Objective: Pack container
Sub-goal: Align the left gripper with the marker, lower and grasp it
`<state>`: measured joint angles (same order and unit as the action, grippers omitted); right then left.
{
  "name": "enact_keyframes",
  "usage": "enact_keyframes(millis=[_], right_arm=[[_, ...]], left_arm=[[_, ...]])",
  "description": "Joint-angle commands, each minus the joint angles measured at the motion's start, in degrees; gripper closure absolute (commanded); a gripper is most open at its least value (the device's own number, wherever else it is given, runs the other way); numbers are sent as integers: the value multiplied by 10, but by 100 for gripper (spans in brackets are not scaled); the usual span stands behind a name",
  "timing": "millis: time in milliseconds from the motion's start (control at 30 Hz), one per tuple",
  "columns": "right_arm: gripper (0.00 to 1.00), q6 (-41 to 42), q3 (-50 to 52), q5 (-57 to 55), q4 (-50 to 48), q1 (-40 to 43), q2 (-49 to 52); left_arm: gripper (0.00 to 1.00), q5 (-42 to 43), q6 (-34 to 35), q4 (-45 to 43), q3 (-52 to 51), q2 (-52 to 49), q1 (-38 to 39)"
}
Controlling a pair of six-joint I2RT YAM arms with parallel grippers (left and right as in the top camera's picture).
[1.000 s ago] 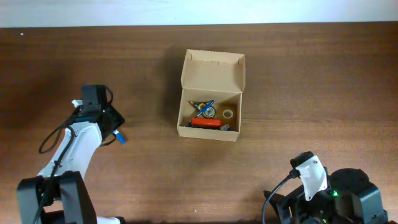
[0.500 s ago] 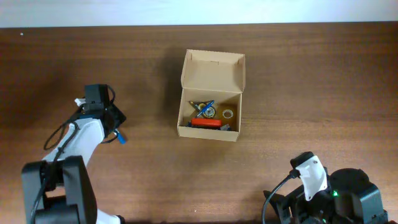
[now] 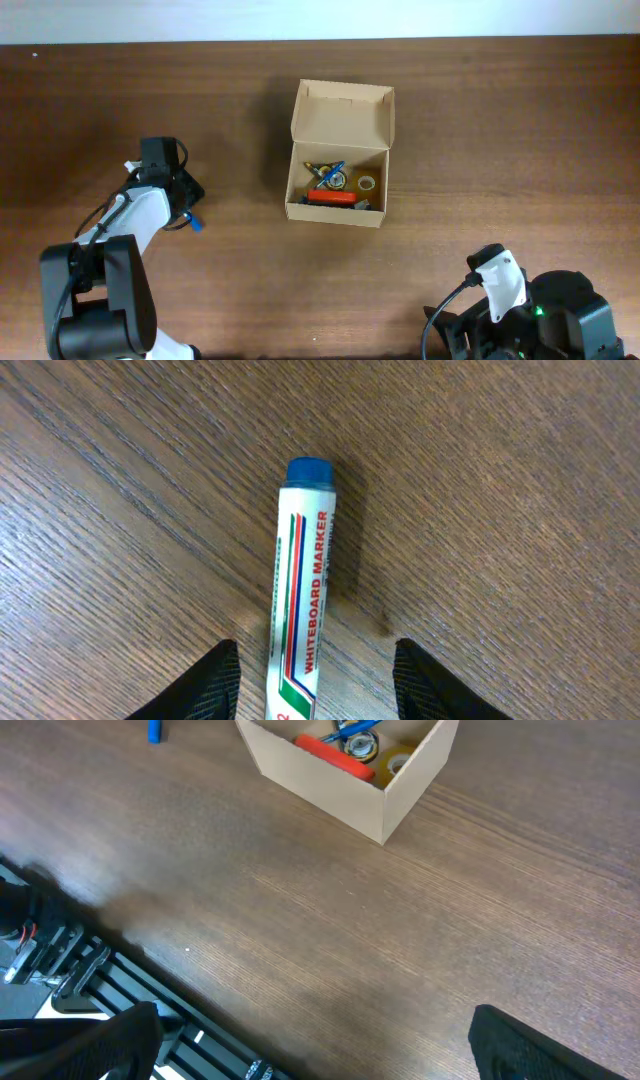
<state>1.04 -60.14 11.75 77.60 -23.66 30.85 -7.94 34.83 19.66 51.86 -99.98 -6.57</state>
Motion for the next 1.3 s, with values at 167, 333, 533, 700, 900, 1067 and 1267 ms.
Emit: enact_keyframes(millis=[167,333,533,700,900,1067,1267], right_arm=[[1,-4,-1,5,-2,1,-2],[1,-4,-1,5,-2,1,-2],[1,-4,-1,5,-2,1,-2],[1,-4,-1,5,-2,1,-2],[1,-4,-1,5,-2,1,-2],[1,-4,-1,5,-2,1,-2],[1,-4,-1,5,-2,1,-2]], left_arm=[[52,3,6,-8,-4,-8,-4],[57,7,6,-10,-4,-16,-4],[57,13,6,-10,-4,-23,-4],[57,9,6,-10,-4,-25,-4],[57,6,6,-5,-4,-51,-4],[57,-8,6,4,-4,-55,-4],[57,-24,6,23,-4,-56,-4]])
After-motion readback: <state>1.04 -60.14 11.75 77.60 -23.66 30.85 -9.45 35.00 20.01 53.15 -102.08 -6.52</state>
